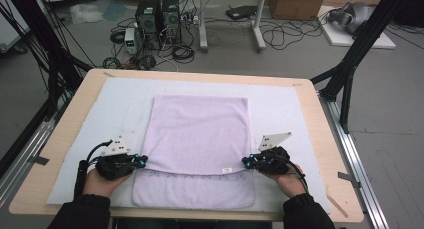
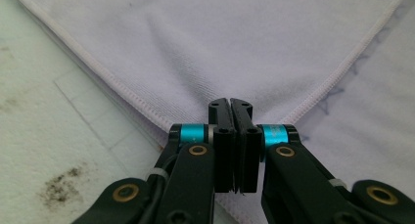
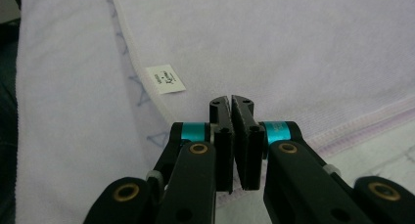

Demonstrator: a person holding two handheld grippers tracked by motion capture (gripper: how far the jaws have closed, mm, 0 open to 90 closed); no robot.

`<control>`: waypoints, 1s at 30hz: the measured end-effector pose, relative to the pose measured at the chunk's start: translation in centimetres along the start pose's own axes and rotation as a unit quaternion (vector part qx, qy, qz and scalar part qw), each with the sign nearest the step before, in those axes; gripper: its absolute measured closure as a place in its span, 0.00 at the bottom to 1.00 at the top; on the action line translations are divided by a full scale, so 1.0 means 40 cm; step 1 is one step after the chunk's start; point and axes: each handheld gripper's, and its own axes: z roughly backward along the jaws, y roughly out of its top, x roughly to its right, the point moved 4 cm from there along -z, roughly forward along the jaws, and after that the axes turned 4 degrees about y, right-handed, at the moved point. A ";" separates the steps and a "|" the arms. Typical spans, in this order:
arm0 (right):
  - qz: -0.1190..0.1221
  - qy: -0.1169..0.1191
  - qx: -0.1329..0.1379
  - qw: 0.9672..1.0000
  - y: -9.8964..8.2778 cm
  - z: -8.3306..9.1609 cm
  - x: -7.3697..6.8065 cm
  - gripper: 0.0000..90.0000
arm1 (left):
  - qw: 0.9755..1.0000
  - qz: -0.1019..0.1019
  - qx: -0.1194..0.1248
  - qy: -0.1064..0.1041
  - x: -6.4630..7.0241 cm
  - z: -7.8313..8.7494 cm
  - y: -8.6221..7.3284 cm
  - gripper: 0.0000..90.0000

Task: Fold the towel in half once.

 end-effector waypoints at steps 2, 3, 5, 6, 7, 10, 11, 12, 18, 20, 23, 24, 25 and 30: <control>0.002 -0.005 0.011 1.000 0.013 0.011 0.001 0.97 | 1.000 -0.002 0.005 0.003 -0.001 0.012 0.013 0.98; 0.003 -0.005 0.016 1.000 0.021 0.017 0.001 0.97 | 1.000 0.000 0.010 0.004 -0.002 0.019 0.020 0.98; 0.007 -0.008 0.024 1.000 0.035 0.029 -0.005 0.97 | 1.000 -0.001 0.016 0.007 -0.002 0.036 0.031 0.98; 0.009 -0.006 0.025 1.000 0.041 0.035 -0.011 0.97 | 1.000 -0.002 0.018 0.008 0.000 0.046 0.035 0.98; 0.011 -0.006 0.027 1.000 0.045 0.042 -0.015 0.97 | 1.000 -0.003 0.020 0.011 0.002 0.053 0.037 0.98; 0.017 -0.002 0.027 0.999 0.046 0.062 -0.037 0.97 | 1.000 -0.002 0.025 0.009 0.016 0.082 0.029 0.98; 0.020 0.000 0.026 0.999 0.041 0.067 -0.045 0.97 | 1.000 -0.004 0.025 0.008 0.025 0.090 0.021 0.98; 0.018 0.007 0.023 1.000 0.035 0.071 -0.056 0.97 | 1.000 -0.005 0.023 0.006 0.034 0.098 0.012 0.98; 0.028 0.041 -0.002 0.999 -0.027 0.073 -0.132 0.89 | 1.000 -0.017 0.007 -0.018 0.096 0.124 -0.052 0.87; 0.025 0.039 0.000 0.999 -0.042 0.058 -0.133 0.79 | 1.000 -0.020 0.007 -0.023 0.097 0.113 -0.061 0.76; 0.012 0.064 0.012 0.998 -0.051 0.022 -0.120 0.69 | 0.999 -0.019 -0.002 -0.028 0.091 0.082 -0.064 0.75; 0.015 0.059 0.009 0.998 -0.054 0.012 -0.114 0.68 | 0.999 -0.019 -0.004 -0.031 0.091 0.069 -0.066 0.75; 0.016 0.057 0.005 0.998 -0.057 0.004 -0.109 0.68 | 0.999 -0.020 -0.007 -0.034 0.091 0.056 -0.069 0.75; 0.011 0.066 -0.013 0.998 -0.071 -0.023 -0.105 0.69 | 0.999 -0.025 -0.026 -0.040 0.094 0.016 -0.090 0.75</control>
